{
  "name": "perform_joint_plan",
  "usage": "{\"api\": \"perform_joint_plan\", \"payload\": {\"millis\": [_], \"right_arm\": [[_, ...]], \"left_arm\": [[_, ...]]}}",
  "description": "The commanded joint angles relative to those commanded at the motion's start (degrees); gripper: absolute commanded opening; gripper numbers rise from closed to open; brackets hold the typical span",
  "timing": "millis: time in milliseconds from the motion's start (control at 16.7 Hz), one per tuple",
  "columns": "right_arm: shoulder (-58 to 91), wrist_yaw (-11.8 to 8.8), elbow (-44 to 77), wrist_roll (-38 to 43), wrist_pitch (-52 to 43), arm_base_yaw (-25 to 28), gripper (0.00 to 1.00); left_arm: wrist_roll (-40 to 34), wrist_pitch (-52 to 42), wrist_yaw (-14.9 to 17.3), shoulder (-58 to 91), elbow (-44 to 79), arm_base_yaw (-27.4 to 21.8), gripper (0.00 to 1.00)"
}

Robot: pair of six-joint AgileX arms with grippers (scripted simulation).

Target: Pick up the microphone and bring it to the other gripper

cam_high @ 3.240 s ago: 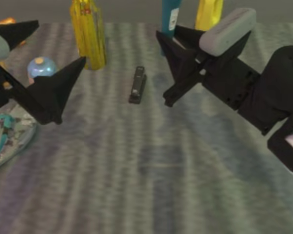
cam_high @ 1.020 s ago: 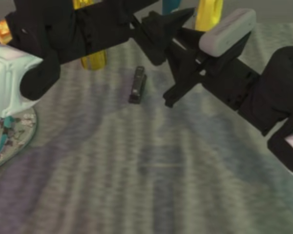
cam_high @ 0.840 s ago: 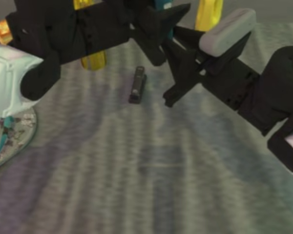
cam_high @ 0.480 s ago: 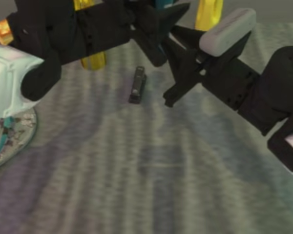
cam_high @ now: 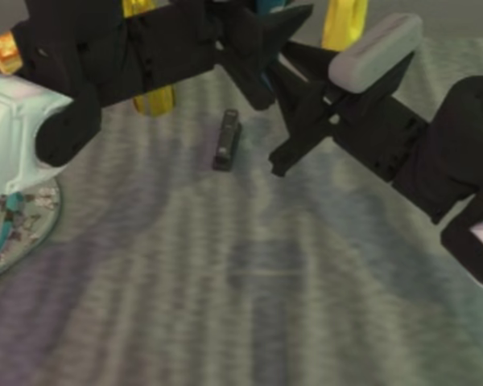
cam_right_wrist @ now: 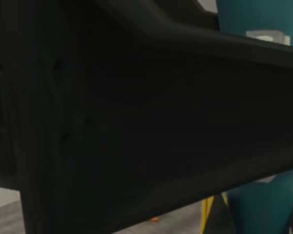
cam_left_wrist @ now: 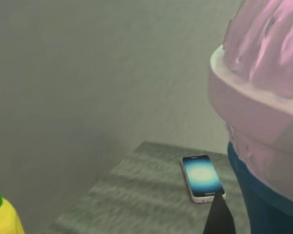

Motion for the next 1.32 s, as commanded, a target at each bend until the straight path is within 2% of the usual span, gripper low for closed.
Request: {"api": "perform_joint_plan", "payload": {"millis": [600,1140,1320], "right_arm": [[0.0,0.0,0.0,0.0,0.0,0.0,0.98],[0.33,0.21,-0.15,-0.16,-0.02,-0.17,1.0],[-2.04,-0.25,-2.53,-0.15,0.02,-0.55,1.0]], "left_arm": [[0.0,0.0,0.0,0.0,0.0,0.0,0.0],[0.18,-0.08,-0.23,-0.21,0.23,0.02,0.0],[0.27,-0.16,1.22,-1.0,-0.47,1.56,0.0]]}}
